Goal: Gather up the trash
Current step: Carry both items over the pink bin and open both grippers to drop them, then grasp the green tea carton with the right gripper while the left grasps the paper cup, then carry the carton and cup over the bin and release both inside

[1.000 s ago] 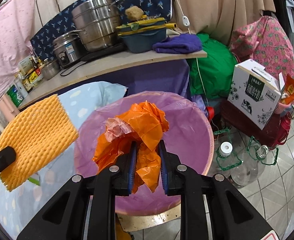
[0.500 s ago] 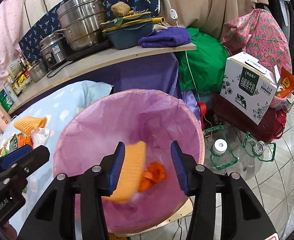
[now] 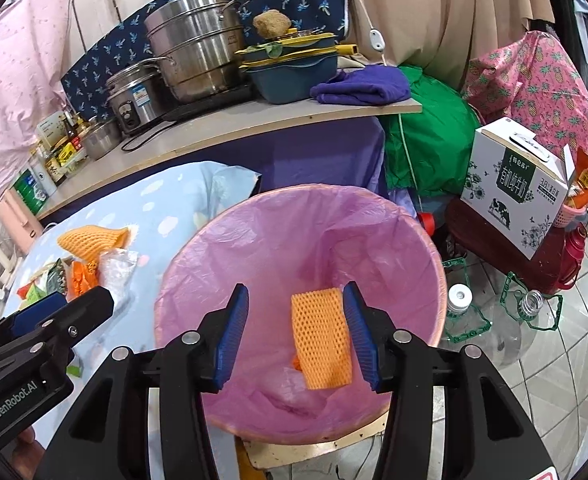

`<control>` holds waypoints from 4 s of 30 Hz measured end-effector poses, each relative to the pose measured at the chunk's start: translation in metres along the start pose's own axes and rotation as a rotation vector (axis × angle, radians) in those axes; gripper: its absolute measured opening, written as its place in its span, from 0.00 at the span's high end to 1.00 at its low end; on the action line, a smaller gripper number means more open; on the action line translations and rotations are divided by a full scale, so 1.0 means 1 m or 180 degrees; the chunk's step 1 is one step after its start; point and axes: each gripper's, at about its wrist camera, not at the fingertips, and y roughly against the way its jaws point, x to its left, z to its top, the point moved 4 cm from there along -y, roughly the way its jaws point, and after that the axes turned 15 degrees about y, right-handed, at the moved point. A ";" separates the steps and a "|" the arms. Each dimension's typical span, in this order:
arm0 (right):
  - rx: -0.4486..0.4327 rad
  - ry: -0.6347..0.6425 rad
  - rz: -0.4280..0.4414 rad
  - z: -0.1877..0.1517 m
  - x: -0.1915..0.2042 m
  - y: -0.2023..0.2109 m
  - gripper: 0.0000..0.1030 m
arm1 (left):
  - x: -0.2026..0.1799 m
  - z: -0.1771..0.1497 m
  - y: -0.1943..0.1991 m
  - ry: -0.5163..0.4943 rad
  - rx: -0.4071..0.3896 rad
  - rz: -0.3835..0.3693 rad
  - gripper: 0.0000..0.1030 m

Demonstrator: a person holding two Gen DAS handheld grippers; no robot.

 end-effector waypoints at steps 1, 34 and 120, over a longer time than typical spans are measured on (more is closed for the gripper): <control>0.0002 0.0021 0.0022 0.000 0.005 0.001 0.53 | 0.004 0.000 0.002 0.0015 -0.0007 0.0031 0.34; 0.0165 0.0931 0.0779 -0.012 0.190 -0.002 0.47 | 0.209 -0.017 0.046 0.0948 -0.0008 0.1002 0.21; -0.0205 0.0495 0.0543 -0.005 0.078 0.064 0.73 | 0.107 -0.015 0.090 0.0449 -0.0042 0.0228 0.21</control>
